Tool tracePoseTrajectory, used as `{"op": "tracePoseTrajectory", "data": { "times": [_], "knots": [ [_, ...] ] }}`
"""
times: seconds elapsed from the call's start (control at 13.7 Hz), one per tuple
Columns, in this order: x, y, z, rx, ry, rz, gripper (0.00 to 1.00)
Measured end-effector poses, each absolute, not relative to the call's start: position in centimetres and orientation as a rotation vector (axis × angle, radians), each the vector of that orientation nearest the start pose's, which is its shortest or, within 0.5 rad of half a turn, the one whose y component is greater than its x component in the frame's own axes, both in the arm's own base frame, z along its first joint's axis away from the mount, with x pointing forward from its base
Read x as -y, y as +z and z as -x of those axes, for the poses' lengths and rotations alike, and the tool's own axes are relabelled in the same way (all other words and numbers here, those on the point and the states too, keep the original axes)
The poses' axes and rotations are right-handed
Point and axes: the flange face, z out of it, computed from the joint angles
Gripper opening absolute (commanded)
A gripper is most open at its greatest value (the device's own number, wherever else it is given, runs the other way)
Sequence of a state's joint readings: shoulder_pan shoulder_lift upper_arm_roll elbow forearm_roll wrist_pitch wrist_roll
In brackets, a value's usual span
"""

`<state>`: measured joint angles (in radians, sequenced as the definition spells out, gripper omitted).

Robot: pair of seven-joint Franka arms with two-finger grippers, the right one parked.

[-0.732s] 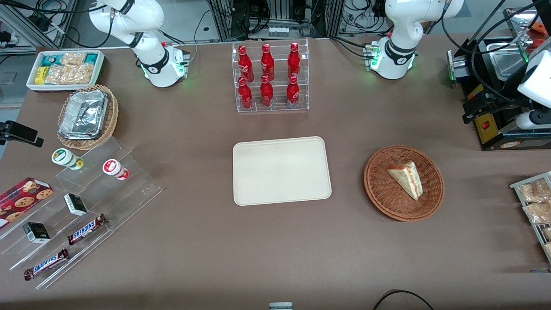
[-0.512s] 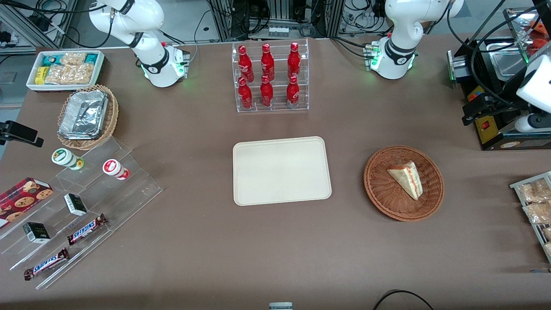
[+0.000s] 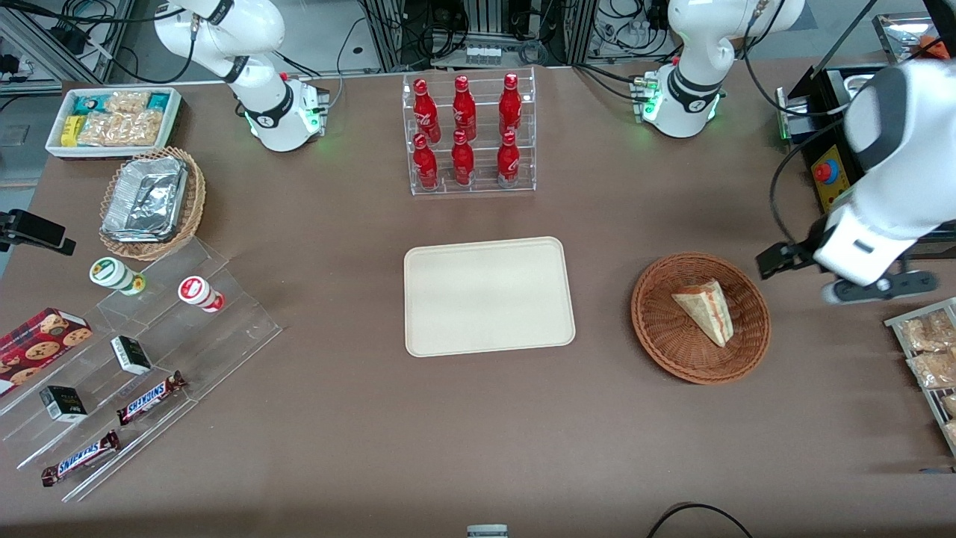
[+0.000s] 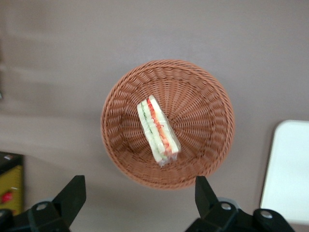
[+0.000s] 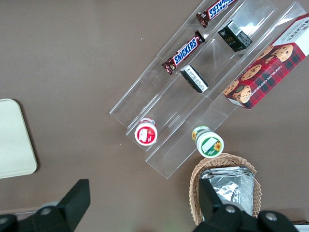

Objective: Place sandwich from basket to tray
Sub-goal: 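Move the left gripper over the wicker basket holding the sandwich, then lower the open left gripper and close it on the wrapped sandwich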

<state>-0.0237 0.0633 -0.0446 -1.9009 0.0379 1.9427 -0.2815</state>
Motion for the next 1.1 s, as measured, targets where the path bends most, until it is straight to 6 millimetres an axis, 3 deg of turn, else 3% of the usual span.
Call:
{"op": "tracePoseTrajectory", "data": {
  "times": [0.29,0.73,0.8,0.88,0.95,1.02,1.1],
  "knots": [
    [5.1,37.4,-54.9,0.81,-0.122,3.034,1.0],
    [6.1,28.7,-52.4,0.903,-0.089,3.019,1.0],
    [6.0,27.3,-52.3,0.903,-0.069,3.017,0.94],
    [6.0,26.2,-52.2,0.903,-0.054,3.015,0.56],
    [6.0,25.3,-52.3,0.904,-0.05,3.016,0.06],
    [6.0,24.7,-52.3,0.905,-0.048,3.017,0.0],
    [6.0,24.4,-52.4,0.907,-0.049,3.018,0.0]
  ]
}}
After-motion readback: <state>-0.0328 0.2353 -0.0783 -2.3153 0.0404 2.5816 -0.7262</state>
